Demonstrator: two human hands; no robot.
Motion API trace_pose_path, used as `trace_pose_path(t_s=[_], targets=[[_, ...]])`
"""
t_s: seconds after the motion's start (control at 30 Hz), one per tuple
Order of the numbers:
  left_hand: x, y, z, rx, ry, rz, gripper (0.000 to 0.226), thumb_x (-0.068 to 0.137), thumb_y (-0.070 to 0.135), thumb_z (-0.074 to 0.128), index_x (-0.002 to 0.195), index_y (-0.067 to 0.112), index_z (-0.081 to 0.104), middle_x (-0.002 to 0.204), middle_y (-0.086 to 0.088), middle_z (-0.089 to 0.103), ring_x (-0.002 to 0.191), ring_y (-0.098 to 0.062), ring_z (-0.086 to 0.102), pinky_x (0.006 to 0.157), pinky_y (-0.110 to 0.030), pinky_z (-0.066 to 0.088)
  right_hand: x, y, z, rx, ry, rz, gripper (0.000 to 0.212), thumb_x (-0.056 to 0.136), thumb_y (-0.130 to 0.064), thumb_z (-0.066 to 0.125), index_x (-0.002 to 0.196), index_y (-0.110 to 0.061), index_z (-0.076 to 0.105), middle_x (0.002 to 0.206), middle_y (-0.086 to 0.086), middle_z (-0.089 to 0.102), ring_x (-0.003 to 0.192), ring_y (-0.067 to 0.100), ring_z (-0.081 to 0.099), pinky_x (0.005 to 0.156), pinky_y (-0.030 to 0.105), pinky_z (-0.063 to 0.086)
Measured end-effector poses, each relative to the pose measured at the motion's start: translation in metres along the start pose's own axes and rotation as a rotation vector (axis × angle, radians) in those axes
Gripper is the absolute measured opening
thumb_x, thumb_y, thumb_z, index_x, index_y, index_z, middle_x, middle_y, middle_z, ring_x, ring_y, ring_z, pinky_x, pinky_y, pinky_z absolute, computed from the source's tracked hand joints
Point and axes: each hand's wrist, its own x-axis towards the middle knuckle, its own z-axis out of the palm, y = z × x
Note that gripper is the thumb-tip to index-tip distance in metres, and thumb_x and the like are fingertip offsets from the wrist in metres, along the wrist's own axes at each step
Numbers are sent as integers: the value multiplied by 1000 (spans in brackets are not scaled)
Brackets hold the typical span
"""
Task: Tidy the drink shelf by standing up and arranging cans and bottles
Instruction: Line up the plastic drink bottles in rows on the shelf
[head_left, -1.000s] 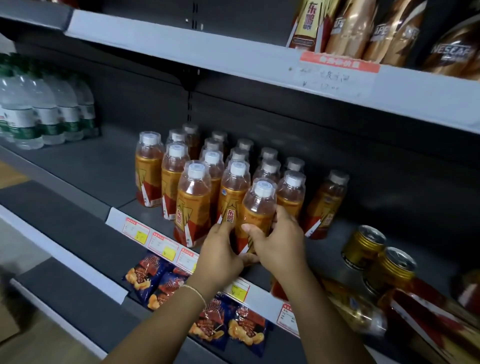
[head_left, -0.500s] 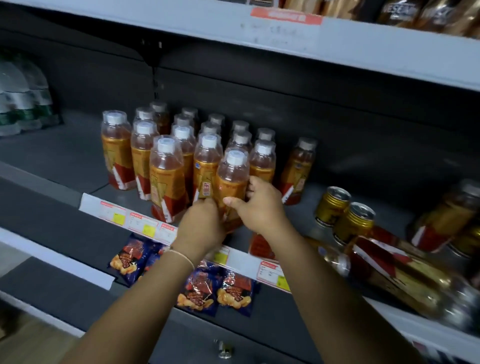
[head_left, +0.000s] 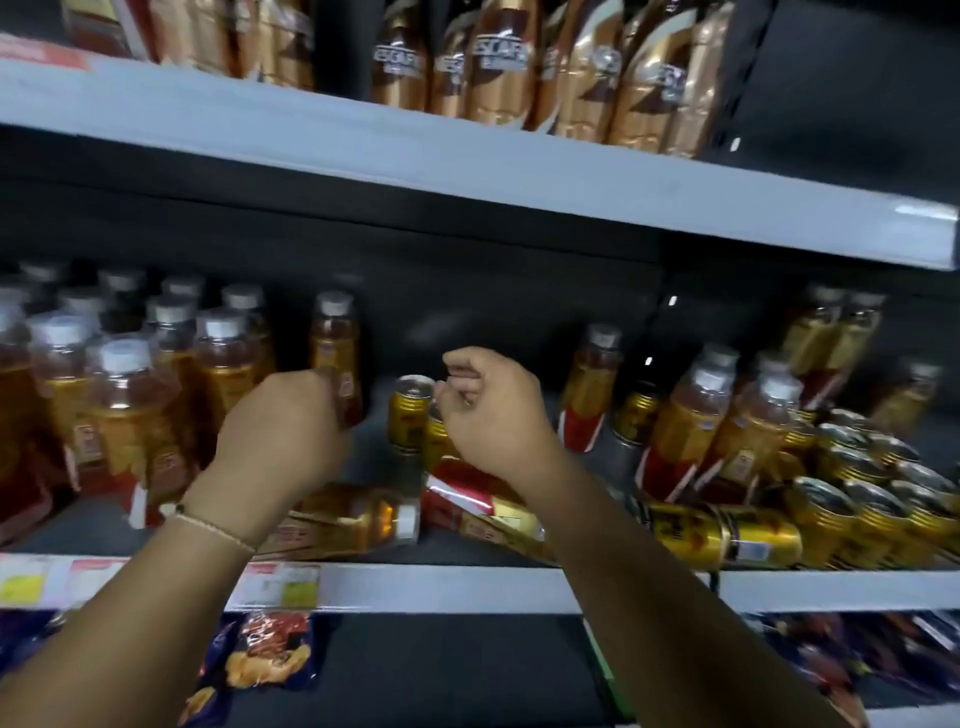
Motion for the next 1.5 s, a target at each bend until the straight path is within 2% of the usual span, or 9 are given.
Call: trace_pose_path(t_s=[0.3,0.57,0.7,0.8,0.93,1.07,1.27,1.43,1.5], targets=[[18,168,55,-300,26,304,52,85,16,61,136,15,53,113,-17,66,108,-37,61,91,-41,51,-9,92,-143,-3,174,32,37,96,-18,64,133,-12,61,126,3,66,115,8,62,102,25,50],[27,284,107,-477,-124,363,69,87,28,70,147,16,39,138,-7,55,122,-23,55,94,-19,39,-11,164,-235,-82,299,89,39,94,-21,66,132,-16,61,124,0,66,111,9,62,102,34,53],[32,321,131,-533,-196,336,72,84,30,73,145,16,37,133,-2,55,119,-14,52,88,-13,37,-13,193,-261,-190,374,97,45,92,-21,68,135,-11,60,130,5,61,82,3,61,84,13,50],[35,338,147,-577,-215,287,67,80,29,75,137,23,40,123,0,56,109,-12,54,83,-19,41,-13,212,-268,-222,382,155,52,90,-23,71,139,-11,56,136,8,55,115,27,59,99,42,51],[40,345,167,-628,-217,194,68,76,22,79,129,25,38,114,2,59,105,-15,58,82,-24,47,-11,231,-269,-213,365,221,64,88,-28,73,146,-17,47,139,6,51,132,25,44,108,36,42],[40,344,183,-718,-257,110,72,71,23,86,122,30,35,101,16,59,96,-7,59,68,-12,42,-14,238,-266,-232,364,228,71,87,-30,73,149,-18,42,143,7,49,135,28,39,110,40,39],[35,342,202,-713,-284,4,76,62,29,91,119,27,40,102,14,60,96,-7,57,77,-19,45,-19,220,-253,-264,505,-33,54,83,-17,74,134,-7,59,130,12,60,129,33,44,109,48,40],[35,336,203,-703,-300,50,63,64,26,91,116,16,56,106,4,67,100,-13,62,88,-31,53,-10,208,-241,-180,369,-47,51,86,-18,73,135,-9,59,124,9,62,118,28,57,104,41,48],[32,333,199,-714,-244,101,56,65,23,89,109,18,54,99,9,65,91,-5,61,80,-18,51,-8,206,-238,-150,339,-33,53,87,-23,73,137,-11,57,122,6,62,110,21,62,94,45,55]])
